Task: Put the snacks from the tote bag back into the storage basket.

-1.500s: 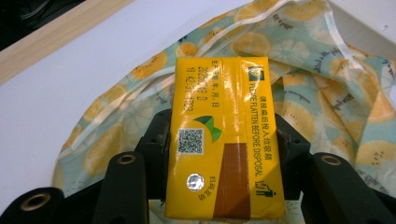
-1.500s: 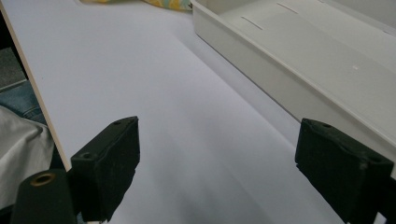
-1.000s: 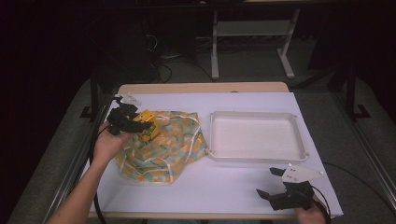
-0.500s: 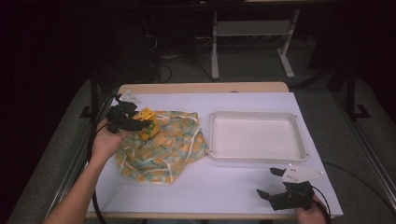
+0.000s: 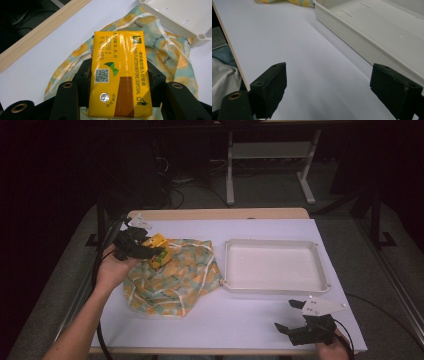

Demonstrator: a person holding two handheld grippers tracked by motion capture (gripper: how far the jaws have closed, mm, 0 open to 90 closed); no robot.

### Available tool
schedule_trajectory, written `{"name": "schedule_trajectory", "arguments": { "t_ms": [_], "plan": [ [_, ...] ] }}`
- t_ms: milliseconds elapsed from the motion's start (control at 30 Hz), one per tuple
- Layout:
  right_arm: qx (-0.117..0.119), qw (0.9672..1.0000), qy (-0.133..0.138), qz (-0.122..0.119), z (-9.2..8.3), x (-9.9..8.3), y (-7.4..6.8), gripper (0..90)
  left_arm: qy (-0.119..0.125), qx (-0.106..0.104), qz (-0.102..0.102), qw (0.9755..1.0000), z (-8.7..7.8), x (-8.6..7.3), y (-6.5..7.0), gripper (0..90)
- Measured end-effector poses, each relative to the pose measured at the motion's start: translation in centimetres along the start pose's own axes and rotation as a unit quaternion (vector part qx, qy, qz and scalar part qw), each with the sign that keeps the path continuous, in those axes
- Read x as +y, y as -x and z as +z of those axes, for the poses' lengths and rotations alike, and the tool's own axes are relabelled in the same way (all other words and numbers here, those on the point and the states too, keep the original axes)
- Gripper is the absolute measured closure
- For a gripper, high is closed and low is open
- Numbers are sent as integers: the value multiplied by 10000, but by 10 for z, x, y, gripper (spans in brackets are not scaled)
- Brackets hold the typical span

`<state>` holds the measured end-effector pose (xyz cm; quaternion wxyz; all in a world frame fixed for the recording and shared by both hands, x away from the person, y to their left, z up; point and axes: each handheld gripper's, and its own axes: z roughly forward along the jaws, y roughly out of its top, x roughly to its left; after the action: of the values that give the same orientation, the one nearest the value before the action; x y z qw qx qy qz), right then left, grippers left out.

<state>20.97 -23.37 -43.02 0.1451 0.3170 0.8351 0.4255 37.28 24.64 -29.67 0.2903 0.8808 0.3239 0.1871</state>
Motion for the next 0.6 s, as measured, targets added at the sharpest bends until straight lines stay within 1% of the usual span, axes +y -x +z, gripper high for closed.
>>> {"name": "schedule_trajectory", "arguments": {
  "t_ms": [67,133,167,200,333,367,433,500,533,600],
  "plan": [
    [1,10000,0,0,0,0,0,134,26,-13,16,10000,0,1,1,502],
    [4,10000,0,1,0,0,0,135,15,-60,50,10000,-2,3,2,502],
    [6,10000,-1,4,0,0,0,135,46,-85,43,9999,-2,4,3,502],
    [6,10000,-1,-1,0,0,0,135,57,-128,80,9999,-2,5,5,502],
    [12,10000,-9,-4,0,0,0,135,101,-162,118,9997,-4,8,7,502],
    [8,10000,-4,-1,0,0,0,135,128,-181,173,9996,-5,10,9,502],
    [7,10000,-3,1,0,0,0,134,137,-197,166,9996,-6,11,11,502],
    [6,10000,1,-4,0,0,0,135,154,-220,210,9994,-7,13,13,502],
    [8,10000,2,-1,0,0,0,134,149,-231,274,9992,-8,15,14,502],
    [10,10000,0,-8,0,0,0,135,163,-324,295,9989,-9,17,17,502]
  ]
}}
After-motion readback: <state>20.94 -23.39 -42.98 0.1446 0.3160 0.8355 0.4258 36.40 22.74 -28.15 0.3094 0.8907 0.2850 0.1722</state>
